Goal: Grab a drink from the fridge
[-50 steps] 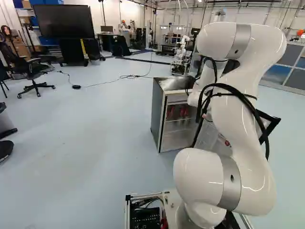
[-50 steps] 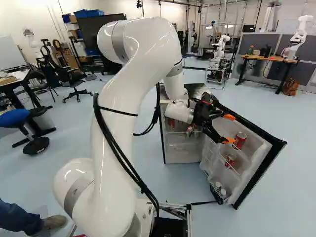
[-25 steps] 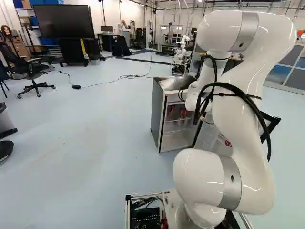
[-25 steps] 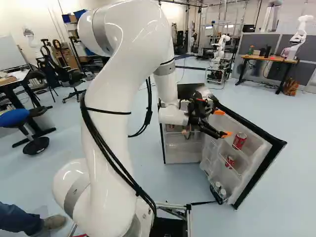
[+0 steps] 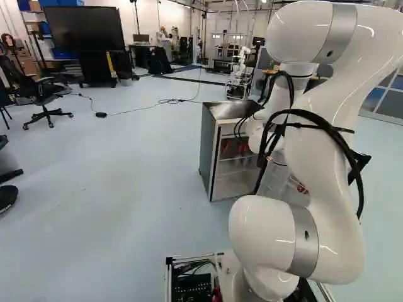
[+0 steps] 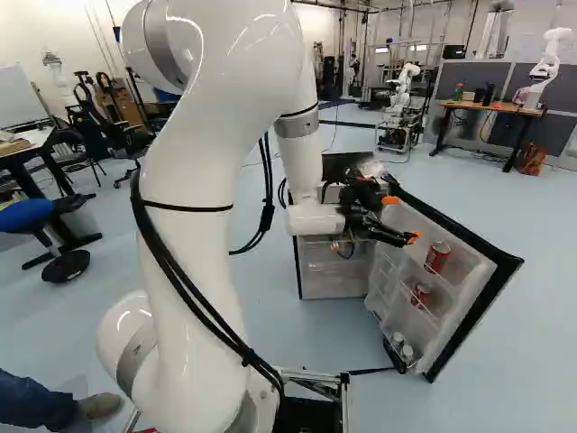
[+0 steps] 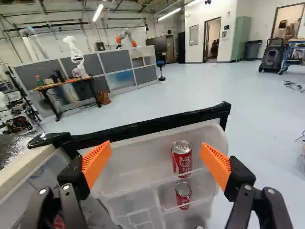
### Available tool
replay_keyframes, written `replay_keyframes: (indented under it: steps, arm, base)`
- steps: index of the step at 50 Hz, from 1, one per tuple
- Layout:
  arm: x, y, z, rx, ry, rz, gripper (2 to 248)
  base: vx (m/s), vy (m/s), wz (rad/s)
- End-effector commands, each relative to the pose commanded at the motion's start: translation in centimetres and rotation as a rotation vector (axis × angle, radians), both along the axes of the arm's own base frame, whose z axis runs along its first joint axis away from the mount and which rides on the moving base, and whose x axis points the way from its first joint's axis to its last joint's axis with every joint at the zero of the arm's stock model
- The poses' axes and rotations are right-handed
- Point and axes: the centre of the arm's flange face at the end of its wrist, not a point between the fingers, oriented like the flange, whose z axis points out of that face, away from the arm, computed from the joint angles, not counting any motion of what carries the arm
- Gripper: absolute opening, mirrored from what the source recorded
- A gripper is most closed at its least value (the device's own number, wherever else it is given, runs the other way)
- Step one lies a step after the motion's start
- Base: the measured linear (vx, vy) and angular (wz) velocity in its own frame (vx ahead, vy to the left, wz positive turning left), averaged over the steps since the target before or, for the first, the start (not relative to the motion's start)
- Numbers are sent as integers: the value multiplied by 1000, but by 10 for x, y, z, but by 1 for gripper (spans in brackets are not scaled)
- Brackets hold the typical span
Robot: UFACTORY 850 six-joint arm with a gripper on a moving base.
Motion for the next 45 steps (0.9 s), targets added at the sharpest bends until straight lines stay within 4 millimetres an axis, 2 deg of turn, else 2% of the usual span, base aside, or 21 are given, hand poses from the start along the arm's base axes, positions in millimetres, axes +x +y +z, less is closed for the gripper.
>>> replay_keyframes:
  steps: [17, 45]
  arm:
    - [-18, 11, 5, -18, 33, 158, 247]
    - [-51, 43, 13, -43, 80, 429, 247]
  base:
    - [0, 0, 0]
    - [0, 0, 0]
